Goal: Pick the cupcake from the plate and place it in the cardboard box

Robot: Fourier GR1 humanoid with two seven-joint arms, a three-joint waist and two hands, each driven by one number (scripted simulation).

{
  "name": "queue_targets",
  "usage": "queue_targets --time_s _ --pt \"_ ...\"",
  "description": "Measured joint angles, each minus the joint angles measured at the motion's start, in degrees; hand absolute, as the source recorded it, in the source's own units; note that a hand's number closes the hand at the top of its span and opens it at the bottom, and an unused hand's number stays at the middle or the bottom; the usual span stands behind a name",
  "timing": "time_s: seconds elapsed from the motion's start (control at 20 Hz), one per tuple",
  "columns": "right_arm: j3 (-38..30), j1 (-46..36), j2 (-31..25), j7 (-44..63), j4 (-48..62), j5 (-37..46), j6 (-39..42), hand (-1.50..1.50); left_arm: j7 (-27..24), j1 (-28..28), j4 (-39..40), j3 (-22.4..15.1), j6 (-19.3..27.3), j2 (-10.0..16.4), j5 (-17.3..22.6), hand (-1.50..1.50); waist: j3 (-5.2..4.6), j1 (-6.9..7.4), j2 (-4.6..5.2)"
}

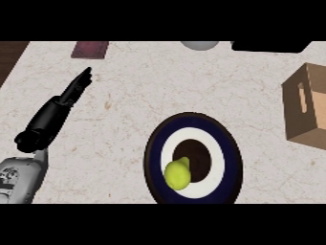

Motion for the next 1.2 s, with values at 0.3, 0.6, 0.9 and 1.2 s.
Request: queue_targets --time_s 0.3,0.6,0.9,1.2 --pt "6.4 -8.0 -1.4 -8.2 15.2 9.2 3.7 1.5 -0.1 -0.4 0.4 -0.3 -0.3 -0.4 -0.5 0.0 0.03 0.68 0.1" --pt "12.3 -14.6 -1.1 -15.9 27.6 17.4 5.0 -1.5 0.0 -0.8 0.1 -0.2 -0.5 -0.7 -0.7 0.0 0.11 1.24 0.25" --pt "12.2 -18.6 2.3 -22.5 33.7 14.5 4.4 -1.5 1.0 -1.4 0.3 0.3 -0.7 -0.7 -0.5 0.0 0.16 0.29 0.03" --pt "4.2 -21.5 8.9 -18.7 39.4 -1.6 11.2 -1.5 0.5 -0.6 0.4 0.6 -0.5 -0.6 -0.6 0.0 0.2 -0.09 -0.18"
